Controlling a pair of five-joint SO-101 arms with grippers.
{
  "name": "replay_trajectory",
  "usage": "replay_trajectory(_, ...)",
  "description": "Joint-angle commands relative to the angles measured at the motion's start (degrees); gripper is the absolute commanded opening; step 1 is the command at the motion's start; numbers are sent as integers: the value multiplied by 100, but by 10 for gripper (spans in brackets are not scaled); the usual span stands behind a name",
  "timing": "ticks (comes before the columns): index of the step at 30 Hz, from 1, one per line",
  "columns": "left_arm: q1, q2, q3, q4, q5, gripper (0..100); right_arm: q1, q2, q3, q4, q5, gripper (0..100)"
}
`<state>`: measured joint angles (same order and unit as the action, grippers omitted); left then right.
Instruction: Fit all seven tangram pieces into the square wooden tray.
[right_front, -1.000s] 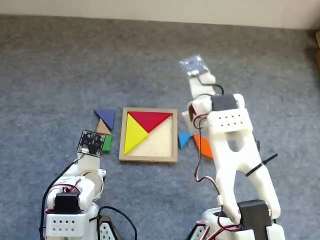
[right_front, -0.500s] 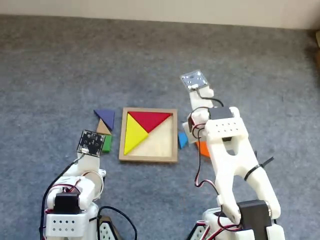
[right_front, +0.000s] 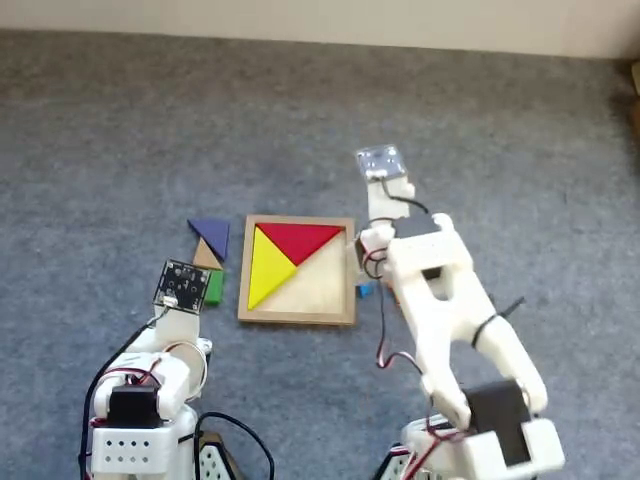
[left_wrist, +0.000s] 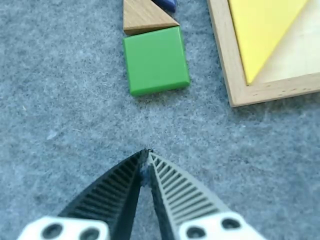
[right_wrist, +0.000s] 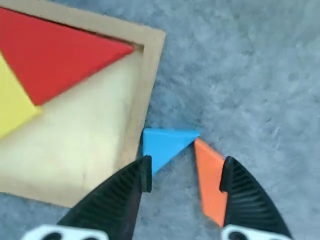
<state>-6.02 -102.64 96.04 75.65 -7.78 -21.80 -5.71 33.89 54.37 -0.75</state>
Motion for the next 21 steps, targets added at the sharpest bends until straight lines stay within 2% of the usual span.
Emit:
replay_trajectory(1, 40, -180, 110, 18, -53, 6, -224, 110, -101, -145, -782, 224)
replay_trajectory(13, 40, -180, 110, 18, -53, 6, -356, 163, -101, -154, -3745, 224)
replay_trajectory(16, 40, -180, 110, 18, -53, 6, -338, 171, -101, -418, -4070, 224)
replay_trajectory(21, 40, -180, 110, 18, -53, 6, -303, 171, -57, -787, -4105, 224)
